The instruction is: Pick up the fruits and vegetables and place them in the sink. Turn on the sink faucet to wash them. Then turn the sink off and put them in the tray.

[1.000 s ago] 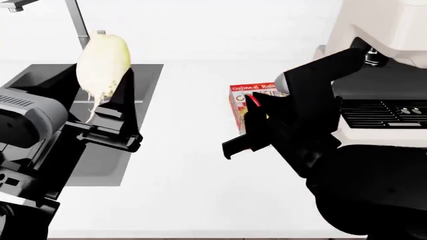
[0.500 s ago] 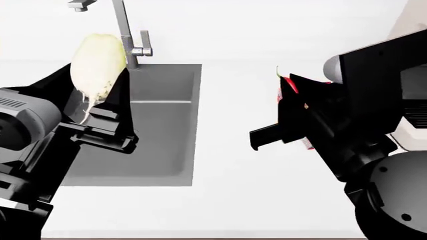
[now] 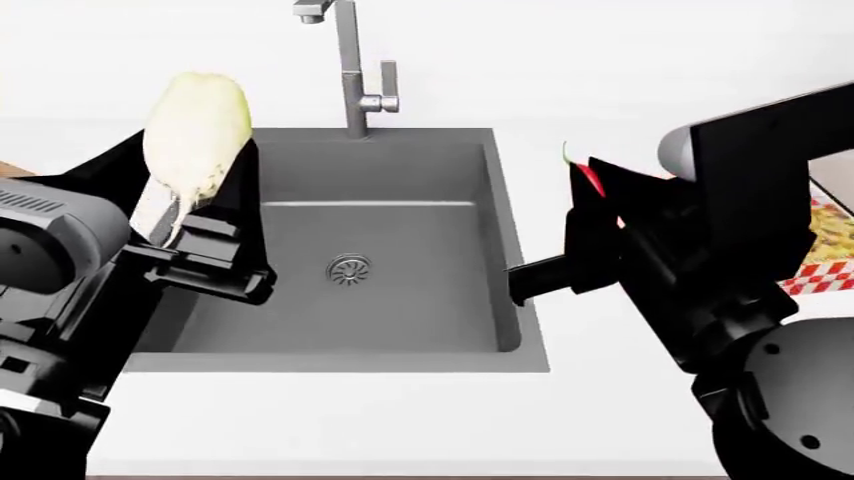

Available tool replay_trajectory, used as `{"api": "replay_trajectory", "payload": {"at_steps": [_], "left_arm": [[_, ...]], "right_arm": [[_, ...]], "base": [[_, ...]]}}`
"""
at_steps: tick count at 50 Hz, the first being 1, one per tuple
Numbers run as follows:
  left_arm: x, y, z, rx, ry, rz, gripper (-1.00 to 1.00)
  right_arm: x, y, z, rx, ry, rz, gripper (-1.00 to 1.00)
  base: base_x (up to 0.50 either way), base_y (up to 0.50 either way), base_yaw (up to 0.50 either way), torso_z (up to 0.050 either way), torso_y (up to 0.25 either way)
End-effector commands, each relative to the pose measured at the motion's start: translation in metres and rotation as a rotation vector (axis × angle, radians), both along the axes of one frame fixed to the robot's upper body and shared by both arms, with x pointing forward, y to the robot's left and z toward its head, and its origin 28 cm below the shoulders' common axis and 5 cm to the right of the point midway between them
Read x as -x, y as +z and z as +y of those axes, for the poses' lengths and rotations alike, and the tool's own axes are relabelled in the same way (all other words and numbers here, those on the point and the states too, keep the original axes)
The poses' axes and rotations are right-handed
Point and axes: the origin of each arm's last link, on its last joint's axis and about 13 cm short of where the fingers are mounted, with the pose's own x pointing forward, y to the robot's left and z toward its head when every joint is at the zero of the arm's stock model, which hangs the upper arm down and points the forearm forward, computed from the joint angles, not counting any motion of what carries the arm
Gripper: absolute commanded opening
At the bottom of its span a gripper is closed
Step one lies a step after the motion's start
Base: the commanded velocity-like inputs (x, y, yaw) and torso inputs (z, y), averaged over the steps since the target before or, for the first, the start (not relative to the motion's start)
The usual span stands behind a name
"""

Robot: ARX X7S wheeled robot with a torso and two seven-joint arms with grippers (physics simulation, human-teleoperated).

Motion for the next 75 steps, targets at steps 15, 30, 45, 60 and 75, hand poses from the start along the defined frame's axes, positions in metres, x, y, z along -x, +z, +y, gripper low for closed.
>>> {"api": "replay_trajectory", "payload": {"at_steps": [15,30,45,60,75], "left_arm": [[-0.016,0.008,0.000,0.008,0.016,0.021,-1.00],[-0.095,0.035,-0.011,-0.075,0.074,0.180,-1.00],[-0.162,0.023,-0.027,-0.136,0.127,0.337,-1.00],[-0.208,-0.013,-0.038,-0.203,0.177,0.486,-1.00],[-0.211,-0.023,-0.049,-0.267,0.165,0.505,-1.00]], "right_arm": [[-0.012,-0.002,0.001,-0.005,-0.012,0.022,-1.00],[-0.084,0.016,0.015,0.078,-0.051,0.114,-1.00],[-0.165,-0.009,0.031,0.089,-0.095,0.230,-1.00],[-0.210,-0.043,0.044,0.067,-0.105,0.318,-1.00],[-0.222,-0.058,0.047,0.080,-0.119,0.369,-1.00]], "base": [[0.00,0.50,0.00,0.000,0.001],[0.00,0.05,0.00,0.001,0.001],[0.00,0.00,0.00,0.000,0.001],[0.00,0.00,0.00,0.000,0.001],[0.20,0.00,0.00,0.000,0.001]]}}
